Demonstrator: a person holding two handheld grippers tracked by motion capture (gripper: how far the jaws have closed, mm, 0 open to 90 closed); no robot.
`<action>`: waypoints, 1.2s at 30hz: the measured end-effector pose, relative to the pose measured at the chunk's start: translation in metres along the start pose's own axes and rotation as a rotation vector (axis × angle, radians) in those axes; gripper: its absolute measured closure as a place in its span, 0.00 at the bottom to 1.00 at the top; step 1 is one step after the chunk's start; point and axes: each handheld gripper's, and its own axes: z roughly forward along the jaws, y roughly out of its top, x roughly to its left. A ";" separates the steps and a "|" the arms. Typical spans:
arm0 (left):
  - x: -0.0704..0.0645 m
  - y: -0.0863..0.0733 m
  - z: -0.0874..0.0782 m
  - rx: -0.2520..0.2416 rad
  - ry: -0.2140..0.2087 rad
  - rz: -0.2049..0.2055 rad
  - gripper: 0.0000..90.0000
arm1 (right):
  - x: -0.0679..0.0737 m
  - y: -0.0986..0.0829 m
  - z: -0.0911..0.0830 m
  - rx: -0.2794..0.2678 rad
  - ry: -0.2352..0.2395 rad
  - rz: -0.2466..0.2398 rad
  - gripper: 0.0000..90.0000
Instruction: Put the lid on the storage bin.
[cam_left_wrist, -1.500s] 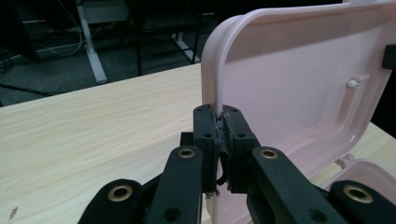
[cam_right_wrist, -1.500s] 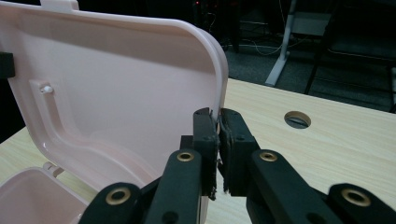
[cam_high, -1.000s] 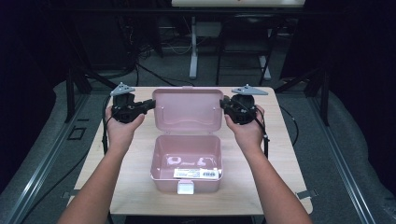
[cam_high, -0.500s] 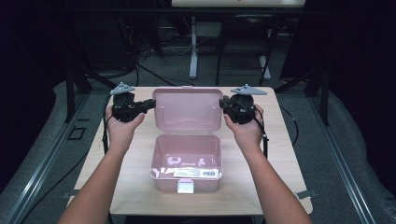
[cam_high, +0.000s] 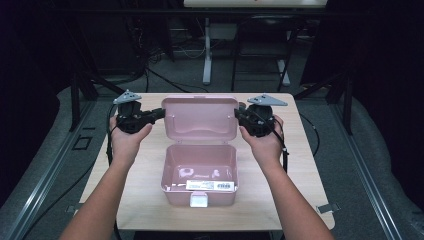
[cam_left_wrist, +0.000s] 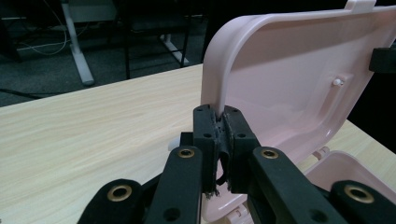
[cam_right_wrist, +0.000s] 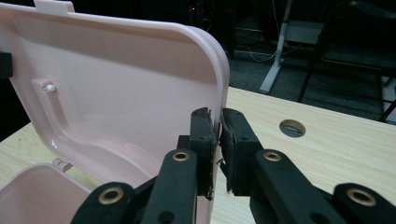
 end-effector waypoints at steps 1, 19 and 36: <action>-0.001 -0.001 -0.002 -0.002 -0.002 0.003 0.95 | 0.002 0.000 -0.002 0.000 -0.003 -0.008 0.92; -0.013 -0.006 -0.018 -0.004 -0.006 0.037 0.95 | 0.009 -0.005 -0.020 -0.007 0.007 -0.048 0.91; -0.019 -0.013 -0.029 0.000 -0.017 0.063 0.95 | 0.014 -0.012 -0.033 -0.019 0.024 -0.048 0.91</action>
